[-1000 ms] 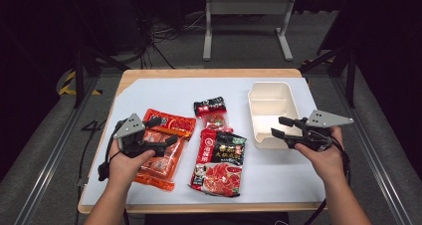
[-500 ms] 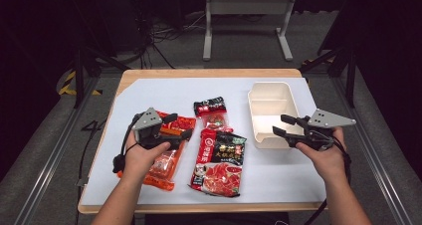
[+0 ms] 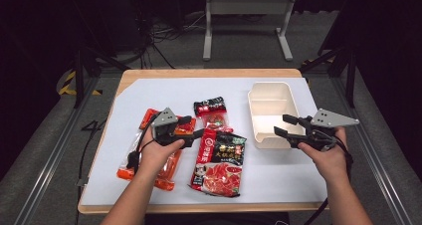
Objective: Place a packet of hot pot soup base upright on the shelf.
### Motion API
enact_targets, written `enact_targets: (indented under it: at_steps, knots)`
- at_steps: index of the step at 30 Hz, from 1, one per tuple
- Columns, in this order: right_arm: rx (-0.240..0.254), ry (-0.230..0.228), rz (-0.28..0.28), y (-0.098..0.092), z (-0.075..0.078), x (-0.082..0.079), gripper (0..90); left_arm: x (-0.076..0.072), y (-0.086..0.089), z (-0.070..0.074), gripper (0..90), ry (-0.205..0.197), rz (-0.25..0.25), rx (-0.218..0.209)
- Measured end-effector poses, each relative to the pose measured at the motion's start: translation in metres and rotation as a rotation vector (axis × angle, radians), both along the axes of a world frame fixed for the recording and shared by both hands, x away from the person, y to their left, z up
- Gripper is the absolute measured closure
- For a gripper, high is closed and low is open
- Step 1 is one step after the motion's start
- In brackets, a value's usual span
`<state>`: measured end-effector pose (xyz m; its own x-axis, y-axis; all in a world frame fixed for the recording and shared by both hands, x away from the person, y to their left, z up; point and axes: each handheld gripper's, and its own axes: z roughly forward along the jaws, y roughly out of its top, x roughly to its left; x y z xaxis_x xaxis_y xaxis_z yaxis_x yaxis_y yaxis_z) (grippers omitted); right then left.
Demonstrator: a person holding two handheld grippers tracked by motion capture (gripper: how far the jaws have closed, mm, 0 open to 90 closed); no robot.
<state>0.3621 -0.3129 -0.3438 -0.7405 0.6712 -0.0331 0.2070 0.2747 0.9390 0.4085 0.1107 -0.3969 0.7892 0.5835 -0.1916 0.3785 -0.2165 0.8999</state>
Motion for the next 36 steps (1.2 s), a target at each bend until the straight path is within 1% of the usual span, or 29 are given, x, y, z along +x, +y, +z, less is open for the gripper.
enact_targets:
  at_steps: [2, 3, 4, 6, 8, 9, 11, 12, 14, 16, 17, 19, 21, 22, 24, 25, 26, 27, 29, 30, 33, 36]
  knots:
    - [0.004, 0.010, 0.004, 0.000, 0.000, 0.000, 46.3, 0.004, -0.002, -0.005, 31.1, 0.014, 0.006, -0.013]
    - [0.003, 0.015, 0.002, 0.001, 0.000, -0.001, 46.9, 0.006, -0.004, -0.007, 31.8, 0.023, 0.008, -0.006]
    - [0.001, 0.019, 0.003, 0.001, 0.000, -0.001, 47.4, 0.006, -0.004, -0.007, 33.2, 0.023, 0.008, -0.006]
    - [-0.001, 0.023, 0.004, 0.001, 0.000, -0.001, 47.8, 0.010, -0.007, -0.013, 34.0, 0.040, 0.009, 0.033]
    - [-0.002, 0.028, 0.004, 0.002, -0.001, -0.001, 47.8, 0.013, -0.009, -0.017, 35.1, 0.060, 0.008, 0.042]
    - [-0.003, 0.030, 0.003, 0.002, -0.001, -0.001, 47.8, 0.014, -0.010, -0.019, 36.1, 0.078, 0.009, 0.042]
    - [0.000, 0.031, 0.003, 0.001, -0.001, -0.001, 47.5, 0.016, -0.013, -0.023, 38.0, 0.102, 0.003, 0.063]
    - [0.000, 0.032, 0.003, 0.001, -0.001, -0.001, 47.5, 0.017, -0.014, -0.024, 38.0, 0.107, 0.004, 0.070]
    - [0.006, 0.039, 0.003, 0.002, -0.001, -0.001, 47.3, 0.018, -0.018, -0.026, 37.2, 0.141, 0.019, 0.075]
    - [0.004, 0.042, -0.005, 0.002, -0.001, -0.001, 47.2, 0.019, -0.022, -0.029, 35.9, 0.165, 0.016, 0.083]
    - [0.003, 0.042, -0.006, 0.002, -0.001, -0.001, 47.3, 0.020, -0.024, -0.030, 36.0, 0.172, 0.010, 0.095]
    - [0.003, 0.044, -0.006, 0.002, -0.001, -0.001, 47.2, 0.020, -0.027, -0.033, 35.9, 0.174, 0.007, 0.128]
    - [0.002, 0.044, -0.008, 0.002, -0.001, -0.001, 47.2, 0.020, -0.029, -0.035, 36.3, 0.185, 0.012, 0.153]
    - [0.001, 0.045, -0.007, 0.002, -0.002, -0.001, 47.2, 0.021, -0.030, -0.036, 36.7, 0.188, 0.021, 0.161]
    - [0.002, 0.048, -0.007, 0.003, -0.002, -0.001, 47.0, 0.021, -0.033, -0.037, 36.7, 0.201, 0.079, 0.174]
    - [0.004, 0.050, -0.005, 0.003, -0.002, 0.000, 46.7, 0.022, -0.033, -0.038, 36.8, 0.195, 0.080, 0.180]
    - [0.004, 0.051, -0.006, 0.003, -0.002, 0.000, 46.6, 0.021, -0.033, -0.038, 37.4, 0.200, 0.067, 0.185]
    - [0.004, 0.051, -0.006, 0.003, -0.002, 0.000, 46.5, 0.021, -0.033, -0.038, 40.5, 0.200, 0.063, 0.191]
    - [0.003, 0.051, -0.005, 0.003, -0.002, 0.000, 46.3, 0.020, -0.033, -0.038, 41.9, 0.215, 0.059, 0.190]
    - [0.003, 0.051, -0.005, 0.003, -0.002, 0.000, 46.3, 0.020, -0.033, -0.038, 43.5, 0.215, 0.059, 0.190]
    - [0.004, 0.053, -0.003, 0.004, -0.003, 0.000, 46.0, 0.019, -0.033, -0.040, 45.7, 0.259, 0.051, 0.186]
    - [0.004, 0.055, -0.003, 0.004, -0.003, 0.000, 45.5, 0.020, -0.032, -0.042, 48.5, 0.295, 0.057, 0.180]
